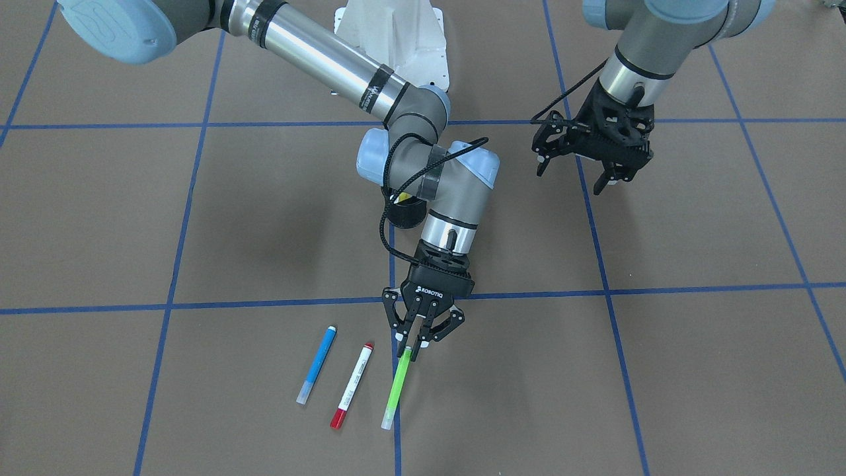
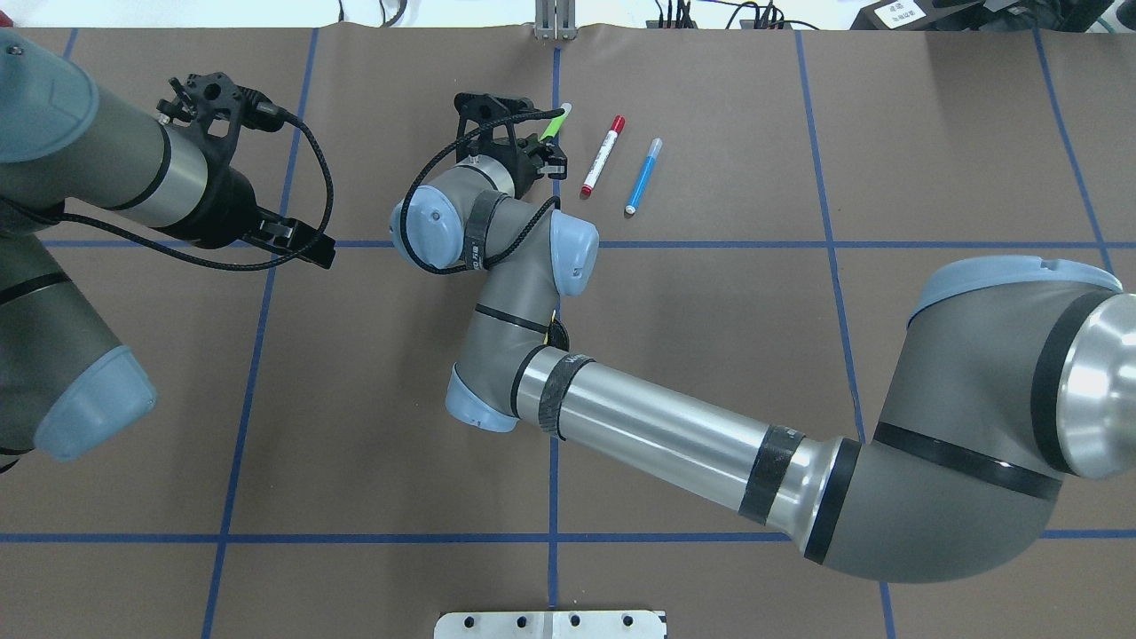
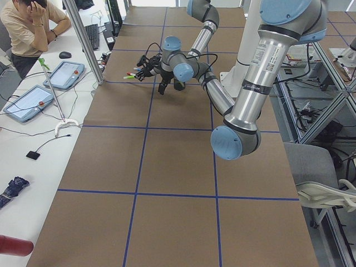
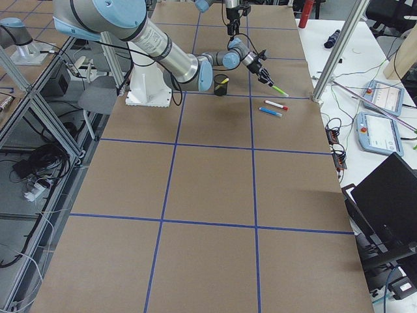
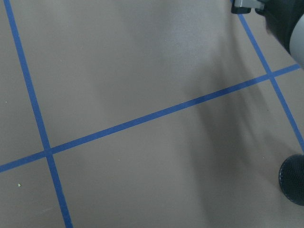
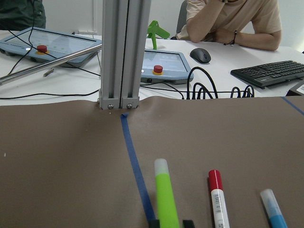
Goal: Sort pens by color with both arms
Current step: 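Carry the green marker beside the red-capped marker with the right gripper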
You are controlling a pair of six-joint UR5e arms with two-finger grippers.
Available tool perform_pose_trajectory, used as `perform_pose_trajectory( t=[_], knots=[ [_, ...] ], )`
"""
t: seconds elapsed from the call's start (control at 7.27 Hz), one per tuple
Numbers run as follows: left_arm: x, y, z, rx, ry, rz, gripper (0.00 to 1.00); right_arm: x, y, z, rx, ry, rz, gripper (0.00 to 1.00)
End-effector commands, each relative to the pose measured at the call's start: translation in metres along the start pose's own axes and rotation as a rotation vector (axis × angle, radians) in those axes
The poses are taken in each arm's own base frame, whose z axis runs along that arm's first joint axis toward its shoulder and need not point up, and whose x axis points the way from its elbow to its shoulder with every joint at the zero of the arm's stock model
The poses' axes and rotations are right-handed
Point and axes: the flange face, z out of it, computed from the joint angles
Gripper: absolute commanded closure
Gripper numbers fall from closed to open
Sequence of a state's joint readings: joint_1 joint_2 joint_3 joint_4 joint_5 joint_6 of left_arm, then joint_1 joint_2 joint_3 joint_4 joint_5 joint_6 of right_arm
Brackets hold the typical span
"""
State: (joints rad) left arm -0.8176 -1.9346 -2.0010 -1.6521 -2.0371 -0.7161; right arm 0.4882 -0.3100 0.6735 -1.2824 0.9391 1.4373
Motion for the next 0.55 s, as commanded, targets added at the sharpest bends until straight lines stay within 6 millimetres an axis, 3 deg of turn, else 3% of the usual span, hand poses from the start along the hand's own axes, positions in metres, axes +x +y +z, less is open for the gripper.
perform_pose_trajectory(
  t=[0.0, 0.41],
  knots=[
    [0.0011, -0.0002, -0.0014, 0.002, 0.002, 0.001, 0.01, -0.0005, 0.0013, -0.0009, 0.001, -0.001, -0.003, 0.62],
    [0.0013, -0.0003, -0.0015, 0.003, 0.003, 0.001, 0.01, -0.0001, -0.0029, -0.0007, 0.012, 0.0, -0.002, 0.57]
  ],
)
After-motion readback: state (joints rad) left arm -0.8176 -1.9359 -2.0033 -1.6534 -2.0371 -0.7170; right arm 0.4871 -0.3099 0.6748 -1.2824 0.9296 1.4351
